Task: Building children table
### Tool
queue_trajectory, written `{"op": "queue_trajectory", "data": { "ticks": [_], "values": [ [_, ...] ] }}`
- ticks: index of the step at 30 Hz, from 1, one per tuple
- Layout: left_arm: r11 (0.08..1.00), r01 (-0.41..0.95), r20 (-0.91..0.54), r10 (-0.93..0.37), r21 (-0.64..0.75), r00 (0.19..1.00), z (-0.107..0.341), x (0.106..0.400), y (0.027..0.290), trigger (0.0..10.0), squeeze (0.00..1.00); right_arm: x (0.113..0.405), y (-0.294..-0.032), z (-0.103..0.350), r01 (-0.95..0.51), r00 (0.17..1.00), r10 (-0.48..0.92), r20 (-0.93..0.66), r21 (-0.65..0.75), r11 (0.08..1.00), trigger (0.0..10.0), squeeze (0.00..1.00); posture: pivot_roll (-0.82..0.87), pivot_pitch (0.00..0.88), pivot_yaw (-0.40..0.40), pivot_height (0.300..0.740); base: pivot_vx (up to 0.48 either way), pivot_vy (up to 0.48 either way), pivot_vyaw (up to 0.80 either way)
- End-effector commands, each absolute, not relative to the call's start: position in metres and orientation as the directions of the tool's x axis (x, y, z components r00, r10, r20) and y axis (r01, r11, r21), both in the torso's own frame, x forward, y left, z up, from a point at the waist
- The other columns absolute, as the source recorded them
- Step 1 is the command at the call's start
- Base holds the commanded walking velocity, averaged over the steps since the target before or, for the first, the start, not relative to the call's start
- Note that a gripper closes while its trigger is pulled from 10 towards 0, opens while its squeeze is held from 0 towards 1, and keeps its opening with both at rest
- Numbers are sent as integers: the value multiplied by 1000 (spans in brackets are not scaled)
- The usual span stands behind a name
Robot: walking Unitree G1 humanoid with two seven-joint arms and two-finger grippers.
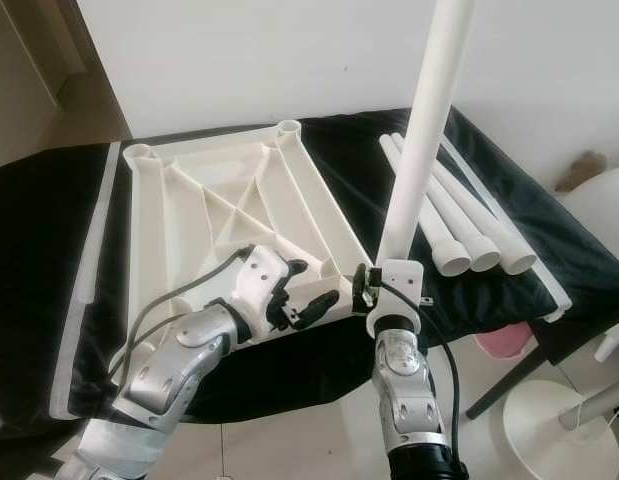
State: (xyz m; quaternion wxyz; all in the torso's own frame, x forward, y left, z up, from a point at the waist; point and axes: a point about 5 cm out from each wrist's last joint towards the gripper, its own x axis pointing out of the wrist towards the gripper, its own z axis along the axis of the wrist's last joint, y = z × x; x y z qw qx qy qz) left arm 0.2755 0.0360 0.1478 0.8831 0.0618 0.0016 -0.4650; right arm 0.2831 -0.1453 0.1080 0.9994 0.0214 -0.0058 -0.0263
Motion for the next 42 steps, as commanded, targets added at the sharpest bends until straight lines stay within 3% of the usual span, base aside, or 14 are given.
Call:
{"op": "queue_trajectory", "data": {
  "ticks": [1,2,10,12,24,25,26,27,42],
  "values": [
    [530,838,-76,-837,126,541,146,275,35,10000,0,282,-148,110,30,999,-31,29,57,998,10000,980,23,0,11,740,0,0,0],
    [519,846,-84,-844,123,530,145,274,35,10000,0,280,-158,110,-56,997,54,46,42,998,10000,0,22,0,14,740,0,0,0],
    [493,862,-121,-854,120,506,140,272,36,10000,0,282,-168,113,-195,979,193,63,21,981,10000,0,19,0,17,740,0,0,0],
    [477,865,-151,-854,154,497,134,270,33,10000,0,289,-170,118,-323,944,324,61,-18,946,10000,0,19,0,18,740,0,0,0],
    [465,874,-187,-854,140,485,130,267,29,10000,0,315,-173,131,-503,858,513,29,-152,851,10000,0,44,0,8,740,0,0,0],
    [468,873,-186,-853,139,487,130,267,29,10000,0,316,-174,130,-510,854,519,22,-156,846,8275,0,44,0,8,740,0,0,0],
    [469,872,-185,-853,139,489,130,267,29,10000,0,316,-175,130,-514,852,523,17,-160,843,8275,0,51,0,4,740,0,0,0],
    [473,870,-182,-851,141,492,131,266,30,10000,0,315,-177,128,-522,849,529,6,-155,839,0,0,53,0,2,740,0,0,0],
    [484,864,-168,-849,137,502,133,267,32,10000,0,302,-198,106,-548,837,543,-72,-117,828,0,0,42,0,9,740,0,0,0]
  ]
}}
